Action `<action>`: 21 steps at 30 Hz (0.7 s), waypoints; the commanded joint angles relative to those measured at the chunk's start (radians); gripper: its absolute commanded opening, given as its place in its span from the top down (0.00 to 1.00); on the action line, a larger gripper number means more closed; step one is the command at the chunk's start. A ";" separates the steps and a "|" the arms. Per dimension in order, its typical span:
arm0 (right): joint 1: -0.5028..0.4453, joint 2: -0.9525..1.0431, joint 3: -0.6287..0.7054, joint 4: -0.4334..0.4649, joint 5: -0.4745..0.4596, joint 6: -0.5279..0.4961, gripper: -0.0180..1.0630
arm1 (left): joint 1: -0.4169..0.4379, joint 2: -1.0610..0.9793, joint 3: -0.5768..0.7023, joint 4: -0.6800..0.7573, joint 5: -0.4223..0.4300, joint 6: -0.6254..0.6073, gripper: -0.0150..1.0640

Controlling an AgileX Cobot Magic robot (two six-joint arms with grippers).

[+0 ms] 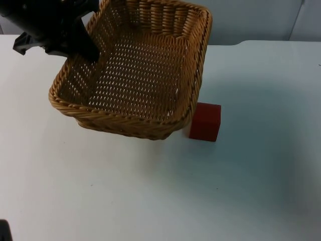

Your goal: Pick up the basket with the left hand and place the cube into the basket with the right hand.

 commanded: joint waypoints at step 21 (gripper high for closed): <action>0.015 0.888 -0.373 -0.111 0.654 0.232 0.92 | -0.002 -0.018 -0.011 -0.030 0.004 -0.007 0.99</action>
